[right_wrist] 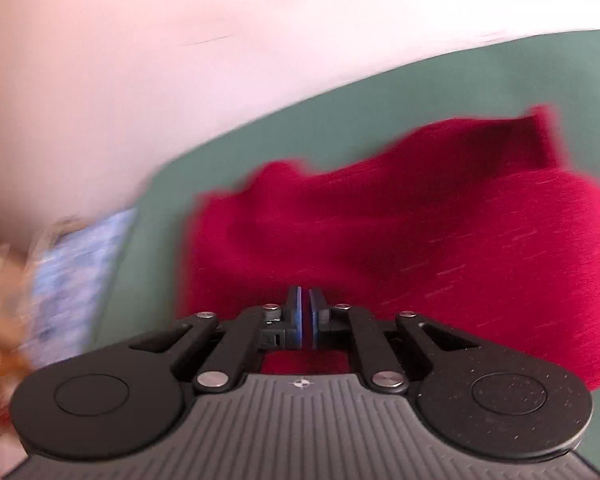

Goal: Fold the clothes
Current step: 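Open the right tool and lay the sleeve across the sweater body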

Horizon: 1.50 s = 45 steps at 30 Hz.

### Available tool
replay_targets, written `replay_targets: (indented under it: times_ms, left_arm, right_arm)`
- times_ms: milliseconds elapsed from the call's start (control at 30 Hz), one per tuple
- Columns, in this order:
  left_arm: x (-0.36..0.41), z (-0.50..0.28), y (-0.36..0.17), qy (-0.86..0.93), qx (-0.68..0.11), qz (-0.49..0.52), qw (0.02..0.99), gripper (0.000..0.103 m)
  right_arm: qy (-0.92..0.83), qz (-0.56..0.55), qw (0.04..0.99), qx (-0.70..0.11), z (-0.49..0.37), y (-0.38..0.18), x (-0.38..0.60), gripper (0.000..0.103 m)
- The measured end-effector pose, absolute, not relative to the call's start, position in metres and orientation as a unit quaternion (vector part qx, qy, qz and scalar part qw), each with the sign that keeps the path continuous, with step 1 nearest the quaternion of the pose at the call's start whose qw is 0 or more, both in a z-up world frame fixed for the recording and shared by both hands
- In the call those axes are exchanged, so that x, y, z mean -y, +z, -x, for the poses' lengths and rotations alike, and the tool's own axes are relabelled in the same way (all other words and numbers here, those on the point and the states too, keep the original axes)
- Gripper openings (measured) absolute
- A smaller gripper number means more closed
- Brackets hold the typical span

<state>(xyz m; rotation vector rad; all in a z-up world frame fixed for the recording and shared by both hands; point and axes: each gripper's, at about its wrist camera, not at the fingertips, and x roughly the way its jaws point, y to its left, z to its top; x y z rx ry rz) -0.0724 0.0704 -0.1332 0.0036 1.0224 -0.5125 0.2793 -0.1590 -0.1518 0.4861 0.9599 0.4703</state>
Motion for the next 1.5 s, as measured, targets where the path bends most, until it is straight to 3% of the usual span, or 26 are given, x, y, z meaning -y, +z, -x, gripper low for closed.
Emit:
replay_targets:
  times_ms: [100, 133, 200, 267, 400, 467, 500, 600, 633, 767, 833, 900, 967, 1033, 1133, 1233, 1300, 1400, 1500]
  left_arm:
    - [-0.072, 0.074, -0.133, -0.244, -0.49, 0.001, 0.837, 0.074]
    - [-0.072, 0.075, -0.132, -0.244, -0.492, -0.001, 0.836, 0.074]
    - [-0.073, 0.078, -0.132, -0.243, -0.494, -0.004, 0.835, 0.074]
    - [-0.074, 0.08, -0.133, -0.239, -0.493, -0.001, 0.837, 0.074]
    - [-0.076, 0.078, -0.133, -0.233, -0.494, 0.013, 0.838, 0.075]
    - [-0.075, 0.077, -0.133, -0.233, -0.495, 0.012, 0.837, 0.076]
    - [-0.074, 0.077, -0.133, -0.234, -0.496, 0.011, 0.836, 0.076]
    - [-0.073, 0.078, -0.133, -0.237, -0.495, 0.005, 0.836, 0.076]
    - [-0.074, 0.078, -0.133, -0.238, -0.494, 0.007, 0.836, 0.077]
    - [-0.08, 0.076, -0.134, -0.242, -0.494, 0.021, 0.835, 0.078]
    - [-0.082, 0.074, -0.134, -0.244, -0.496, 0.025, 0.833, 0.078]
    - [-0.083, 0.074, -0.133, -0.245, -0.498, 0.027, 0.831, 0.078]
    - [-0.084, 0.073, -0.133, -0.247, -0.498, 0.029, 0.831, 0.078]
    - [-0.084, 0.073, -0.134, -0.247, -0.498, 0.03, 0.83, 0.078]
    - [-0.083, 0.073, -0.135, -0.248, -0.498, 0.032, 0.831, 0.078]
    - [-0.082, 0.073, -0.136, -0.249, -0.498, 0.028, 0.83, 0.078]
    - [-0.08, 0.072, -0.135, -0.249, -0.499, 0.024, 0.829, 0.078]
    - [-0.081, 0.071, -0.133, -0.25, -0.502, 0.027, 0.827, 0.078]
    - [-0.082, 0.072, -0.133, -0.251, -0.502, 0.031, 0.827, 0.078]
  right_arm:
    - [0.222, -0.208, 0.822, -0.482, -0.283, -0.157, 0.144, 0.01]
    - [0.219, -0.206, 0.823, -0.481, -0.288, -0.157, 0.142, 0.0]
    - [0.212, -0.203, 0.826, -0.481, -0.298, -0.157, 0.139, 0.0]
    - [0.206, -0.199, 0.829, -0.48, -0.309, -0.156, 0.135, 0.012]
    - [0.193, -0.192, 0.835, -0.479, -0.329, -0.155, 0.129, 0.021]
    - [0.186, -0.189, 0.837, -0.478, -0.339, -0.155, 0.125, 0.018]
    - [0.183, -0.187, 0.839, -0.478, -0.344, -0.155, 0.123, 0.0]
    - [0.142, -0.147, 0.879, -0.432, -0.353, -0.142, 0.133, 0.0]
    - [0.134, -0.148, 0.888, -0.414, -0.353, -0.135, 0.14, 0.014]
    - [0.169, -0.116, 0.89, -0.407, -0.361, -0.122, 0.152, 0.017]
    - [0.192, -0.077, 0.879, -0.43, -0.362, -0.128, 0.147, 0.032]
    - [0.218, -0.041, 0.863, -0.454, -0.363, -0.135, 0.143, 0.035]
    - [0.231, 0.0, 0.863, -0.449, -0.355, -0.137, 0.14, 0.025]
    - [0.217, 0.012, 0.878, -0.426, -0.35, -0.133, 0.144, 0.006]
    - [0.175, -0.018, 0.895, -0.409, -0.356, -0.131, 0.161, 0.005]
    - [0.179, 0.018, 0.896, -0.406, -0.352, -0.141, 0.159, 0.005]
    - [0.172, 0.036, 0.904, -0.389, -0.348, -0.136, 0.156, 0.014]
    - [0.148, -0.025, 0.932, -0.329, -0.323, -0.11, 0.168, 0.03]
    - [0.226, -0.045, 0.91, -0.344, -0.29, -0.093, 0.165, 0.032]
